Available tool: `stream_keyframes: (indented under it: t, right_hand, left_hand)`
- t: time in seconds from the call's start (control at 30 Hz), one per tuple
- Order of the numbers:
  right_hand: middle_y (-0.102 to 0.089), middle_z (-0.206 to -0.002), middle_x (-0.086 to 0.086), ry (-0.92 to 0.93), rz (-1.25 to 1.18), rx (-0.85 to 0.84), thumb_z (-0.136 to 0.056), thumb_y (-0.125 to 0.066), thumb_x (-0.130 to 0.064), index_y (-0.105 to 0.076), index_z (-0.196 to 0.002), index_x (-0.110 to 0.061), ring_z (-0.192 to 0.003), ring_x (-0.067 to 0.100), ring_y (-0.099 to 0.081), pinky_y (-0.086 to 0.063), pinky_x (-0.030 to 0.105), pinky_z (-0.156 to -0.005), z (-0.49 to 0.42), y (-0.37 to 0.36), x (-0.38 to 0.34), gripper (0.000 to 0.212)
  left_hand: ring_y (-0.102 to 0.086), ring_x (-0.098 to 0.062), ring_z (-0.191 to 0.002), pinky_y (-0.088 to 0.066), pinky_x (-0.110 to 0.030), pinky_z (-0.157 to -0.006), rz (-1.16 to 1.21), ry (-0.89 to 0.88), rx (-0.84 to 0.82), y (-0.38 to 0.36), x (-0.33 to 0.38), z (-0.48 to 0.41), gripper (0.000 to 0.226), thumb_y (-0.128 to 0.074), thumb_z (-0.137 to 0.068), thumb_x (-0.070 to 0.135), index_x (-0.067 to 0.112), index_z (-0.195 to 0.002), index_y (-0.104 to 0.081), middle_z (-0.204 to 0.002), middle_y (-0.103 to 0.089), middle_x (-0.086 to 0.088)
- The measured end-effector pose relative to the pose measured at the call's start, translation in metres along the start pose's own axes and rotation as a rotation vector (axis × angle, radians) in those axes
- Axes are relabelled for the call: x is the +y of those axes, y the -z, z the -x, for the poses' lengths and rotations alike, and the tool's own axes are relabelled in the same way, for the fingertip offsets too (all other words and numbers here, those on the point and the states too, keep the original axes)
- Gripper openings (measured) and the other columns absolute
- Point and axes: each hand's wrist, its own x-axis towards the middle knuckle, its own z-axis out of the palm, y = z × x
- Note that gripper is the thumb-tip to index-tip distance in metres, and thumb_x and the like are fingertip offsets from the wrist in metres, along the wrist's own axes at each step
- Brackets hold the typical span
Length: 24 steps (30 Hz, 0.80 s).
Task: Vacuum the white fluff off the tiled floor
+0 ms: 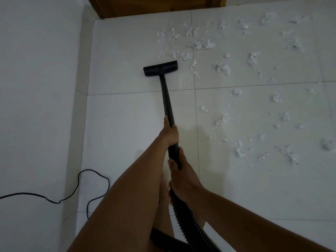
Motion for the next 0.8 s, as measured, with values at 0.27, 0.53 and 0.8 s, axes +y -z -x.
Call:
stream_keyframes:
  t: [0.27,0.53,0.8]
  right_hand:
    - [-0.059,-0.053,-0.010,0.024,-0.006,0.019,-0.109,-0.038,-0.037,-0.010,-0.154,-0.059,-0.038,-0.001,-0.053,-0.046,0.017,-0.041,-0.023,-0.028,-0.021,0.057]
    - [-0.060,-0.070,0.003,-0.016,-0.016,0.039,-0.108,-0.035,-0.040,-0.013,-0.148,-0.063,-0.047,0.013,-0.057,-0.051,0.025,-0.047,-0.046,-0.058,-0.049,0.051]
    - [-0.058,-0.071,0.003,-0.040,-0.014,0.040,-0.109,-0.035,-0.040,-0.014,-0.151,-0.058,-0.051,0.016,-0.058,-0.052,0.028,-0.048,-0.058,-0.067,-0.072,0.051]
  left_hand:
    - [-0.064,-0.030,-0.109,-0.051,-0.045,-0.102,-0.052,-0.045,0.005,0.032,0.007,-0.022,0.061,-0.023,-0.110,0.036,0.038,-0.160,0.012,-0.148,-0.049,-0.013]
    - [-0.062,-0.029,-0.106,-0.050,-0.044,-0.102,-0.091,-0.047,-0.012,0.070,0.018,-0.045,0.061,-0.024,-0.110,0.036,0.039,-0.160,0.012,-0.147,-0.049,-0.013]
    - [-0.059,-0.020,-0.086,-0.050,-0.039,-0.090,-0.110,-0.054,-0.017,0.089,0.027,-0.060,0.061,-0.024,-0.110,0.037,0.039,-0.159,0.012,-0.141,-0.053,-0.012]
